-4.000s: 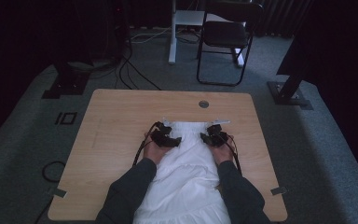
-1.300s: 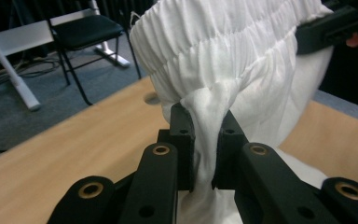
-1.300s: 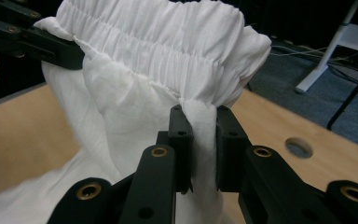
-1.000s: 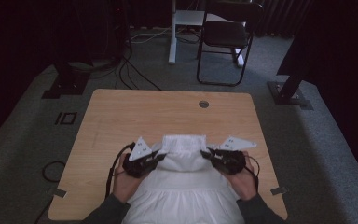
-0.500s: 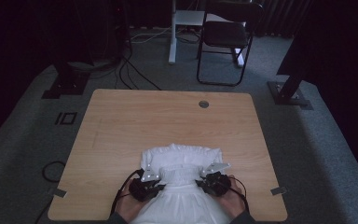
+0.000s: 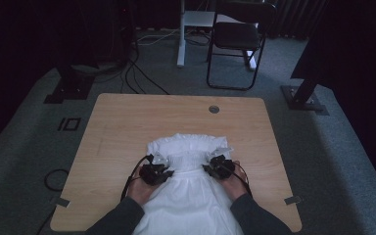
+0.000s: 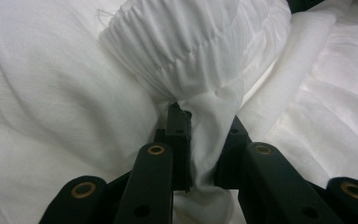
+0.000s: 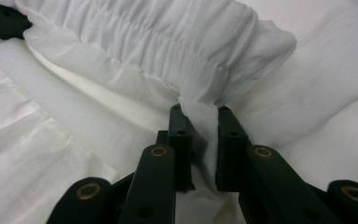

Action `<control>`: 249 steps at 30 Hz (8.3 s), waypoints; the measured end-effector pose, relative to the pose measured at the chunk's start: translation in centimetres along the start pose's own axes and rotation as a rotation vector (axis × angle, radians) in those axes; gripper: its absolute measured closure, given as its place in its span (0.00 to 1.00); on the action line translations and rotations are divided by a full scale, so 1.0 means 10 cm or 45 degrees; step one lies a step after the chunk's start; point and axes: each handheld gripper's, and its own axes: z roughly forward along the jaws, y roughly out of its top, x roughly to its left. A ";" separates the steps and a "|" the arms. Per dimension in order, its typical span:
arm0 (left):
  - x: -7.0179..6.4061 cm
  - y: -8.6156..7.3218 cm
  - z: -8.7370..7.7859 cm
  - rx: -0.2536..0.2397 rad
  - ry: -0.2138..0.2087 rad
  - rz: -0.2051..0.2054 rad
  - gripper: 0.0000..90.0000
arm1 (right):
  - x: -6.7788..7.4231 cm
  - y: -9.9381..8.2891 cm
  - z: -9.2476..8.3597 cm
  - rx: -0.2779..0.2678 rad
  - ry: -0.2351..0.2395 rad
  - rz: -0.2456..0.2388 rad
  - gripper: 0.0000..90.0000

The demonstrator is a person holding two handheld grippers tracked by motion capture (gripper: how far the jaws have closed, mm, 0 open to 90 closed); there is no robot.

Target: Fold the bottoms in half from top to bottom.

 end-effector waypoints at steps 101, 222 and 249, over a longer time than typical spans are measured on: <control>0.07 0.04 -0.06 0.134 0.062 0.198 0.92 | 0.17 -0.17 -0.10 -0.037 0.132 -0.006 0.89; -0.03 0.03 0.00 0.008 -0.127 0.033 0.71 | 0.23 -0.11 -0.14 -0.059 0.273 -0.093 0.85; 0.78 0.34 0.29 -0.142 0.210 -0.102 0.60 | -0.66 0.47 0.42 -0.109 -0.079 0.081 0.49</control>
